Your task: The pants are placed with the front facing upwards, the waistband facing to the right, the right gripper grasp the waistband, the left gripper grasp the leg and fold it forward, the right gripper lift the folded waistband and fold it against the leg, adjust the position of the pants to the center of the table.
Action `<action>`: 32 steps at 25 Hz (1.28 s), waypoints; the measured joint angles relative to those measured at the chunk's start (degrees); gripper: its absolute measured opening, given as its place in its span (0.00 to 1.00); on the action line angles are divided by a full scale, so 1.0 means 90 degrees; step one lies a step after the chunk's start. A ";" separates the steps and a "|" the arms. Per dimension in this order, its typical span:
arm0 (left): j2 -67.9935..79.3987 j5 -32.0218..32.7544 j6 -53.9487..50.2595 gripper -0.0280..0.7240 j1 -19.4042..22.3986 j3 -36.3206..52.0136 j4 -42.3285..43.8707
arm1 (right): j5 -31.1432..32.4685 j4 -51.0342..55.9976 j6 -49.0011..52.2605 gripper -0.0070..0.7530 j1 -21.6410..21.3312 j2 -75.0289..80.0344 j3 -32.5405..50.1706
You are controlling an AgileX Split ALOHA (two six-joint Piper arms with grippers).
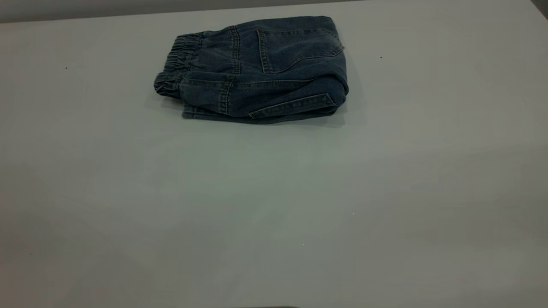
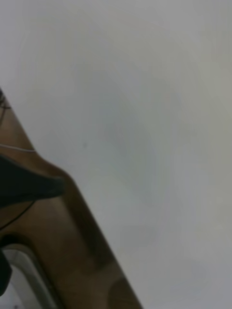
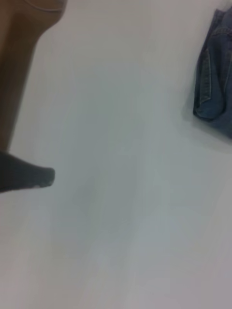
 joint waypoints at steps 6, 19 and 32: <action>0.0000 0.0000 0.0000 0.82 0.0000 0.0073 -0.0339 | -0.0031 -0.0038 0.0111 0.77 0.0000 0.0000 0.0005; -0.0005 -0.0278 -0.0003 0.82 0.0000 0.0364 -0.0695 | -0.0066 -0.0074 0.0117 0.77 0.0000 0.0000 0.0005; -0.0005 -0.0350 -0.0003 0.82 0.0000 0.0371 -0.0729 | -0.0068 -0.0080 0.0135 0.77 0.0000 0.0000 0.0005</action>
